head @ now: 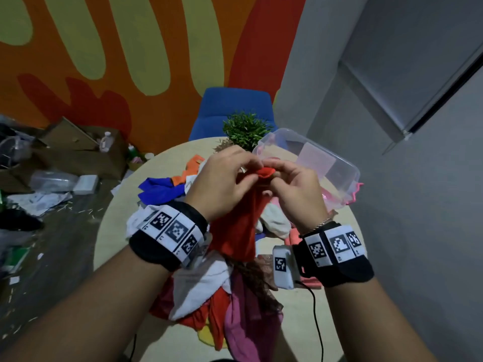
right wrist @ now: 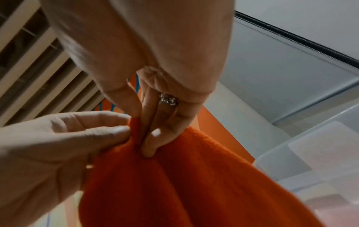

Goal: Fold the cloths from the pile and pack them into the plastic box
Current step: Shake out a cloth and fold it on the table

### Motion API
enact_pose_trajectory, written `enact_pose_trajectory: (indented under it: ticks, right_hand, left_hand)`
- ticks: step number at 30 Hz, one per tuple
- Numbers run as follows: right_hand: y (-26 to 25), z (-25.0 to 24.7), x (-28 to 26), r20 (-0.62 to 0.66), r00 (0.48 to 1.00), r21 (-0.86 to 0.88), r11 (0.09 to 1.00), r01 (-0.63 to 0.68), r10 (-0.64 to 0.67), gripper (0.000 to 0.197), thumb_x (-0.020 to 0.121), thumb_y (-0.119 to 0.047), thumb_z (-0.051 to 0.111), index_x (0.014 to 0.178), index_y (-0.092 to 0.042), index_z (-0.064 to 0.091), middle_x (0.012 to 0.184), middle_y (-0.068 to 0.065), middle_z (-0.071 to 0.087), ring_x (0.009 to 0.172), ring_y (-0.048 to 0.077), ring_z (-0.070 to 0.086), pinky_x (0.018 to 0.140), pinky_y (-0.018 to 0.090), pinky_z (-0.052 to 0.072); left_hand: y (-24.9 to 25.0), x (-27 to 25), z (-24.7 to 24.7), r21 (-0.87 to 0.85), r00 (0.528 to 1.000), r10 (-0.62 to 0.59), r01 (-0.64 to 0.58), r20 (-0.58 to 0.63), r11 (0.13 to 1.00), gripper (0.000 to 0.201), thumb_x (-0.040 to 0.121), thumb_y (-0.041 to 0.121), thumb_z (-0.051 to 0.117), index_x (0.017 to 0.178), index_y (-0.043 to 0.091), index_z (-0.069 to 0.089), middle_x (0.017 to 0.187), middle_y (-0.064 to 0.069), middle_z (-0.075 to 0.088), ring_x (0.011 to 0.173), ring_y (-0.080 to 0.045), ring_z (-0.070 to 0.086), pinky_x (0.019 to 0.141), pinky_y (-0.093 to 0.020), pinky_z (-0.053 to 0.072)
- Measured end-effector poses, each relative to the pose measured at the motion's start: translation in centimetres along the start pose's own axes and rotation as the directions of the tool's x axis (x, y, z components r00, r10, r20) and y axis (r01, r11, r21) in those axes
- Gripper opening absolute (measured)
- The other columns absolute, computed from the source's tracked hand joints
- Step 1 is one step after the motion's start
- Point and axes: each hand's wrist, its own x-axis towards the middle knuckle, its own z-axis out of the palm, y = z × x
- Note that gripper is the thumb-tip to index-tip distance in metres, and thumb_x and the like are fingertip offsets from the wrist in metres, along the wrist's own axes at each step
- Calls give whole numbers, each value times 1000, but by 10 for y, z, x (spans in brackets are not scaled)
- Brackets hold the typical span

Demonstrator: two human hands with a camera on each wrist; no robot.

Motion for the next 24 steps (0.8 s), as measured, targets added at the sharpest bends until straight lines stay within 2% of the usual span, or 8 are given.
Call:
enact_pose_trajectory:
  ticks: [3,5,8,10,14,16,20,24]
  right_hand:
    - [5,-6,0,-10,987,-401,905,144,-161,23,80,-8,70,94,-25,74,79,-7,73,71,6,67,74,28,53]
    - [4,-7,0,-21,973,-527,829,186,-231,9,75,-21,70,81,-26,74,67,-14,66,62,3,58,67,28,49]
    - [2,-7,0,-91,956,-540,820,189,-280,12,74,-31,70,74,-19,74,59,-12,59,56,2,50,61,28,44]
    - [-2,-6,0,-93,941,-562,797,220,-325,13,76,-33,71,71,-21,72,57,-12,56,55,4,49,59,25,40]
    - [-10,-11,-1,-44,912,-473,812,341,-409,18,79,-32,77,70,-21,66,74,-10,54,72,6,51,67,21,38]
    - [-10,-18,1,15,929,-383,856,347,-370,22,79,-33,80,70,-22,63,82,-4,62,80,13,59,73,29,46]
    - [10,-29,0,123,985,-275,950,149,-119,26,76,-22,84,75,-19,58,67,2,61,64,15,55,62,36,47]
    - [26,-49,-5,42,998,-477,877,59,-44,21,77,-27,84,74,-18,66,66,0,66,58,8,55,58,29,47]
  left_hand:
    - [-2,6,-11,-69,992,23,-32,-126,997,12,90,8,66,97,15,74,87,5,71,80,0,62,75,-14,45]
    - [5,8,-15,-163,999,4,-12,-52,987,8,93,13,66,99,15,70,85,8,67,77,2,60,69,-10,43]
    - [7,6,-5,-123,982,9,14,188,992,37,80,34,81,111,26,63,99,7,62,88,-5,58,73,-12,43]
    - [2,3,0,-126,988,12,8,152,992,34,80,27,79,112,26,69,103,6,68,93,-9,62,78,-18,46]
    - [9,1,-12,-256,996,3,20,88,966,28,86,19,63,110,25,76,100,11,75,92,2,67,81,-22,54]
    - [11,6,-22,-286,996,-31,55,87,957,31,86,10,58,107,23,77,101,9,75,95,-1,68,85,-26,55]
    - [-11,17,-37,-285,979,-199,175,-55,942,30,91,1,60,97,24,78,95,10,76,92,-7,70,86,-38,58]
    - [-47,13,-43,-326,899,-386,309,-207,894,25,92,8,63,90,29,76,91,10,75,87,-8,70,88,-41,59]
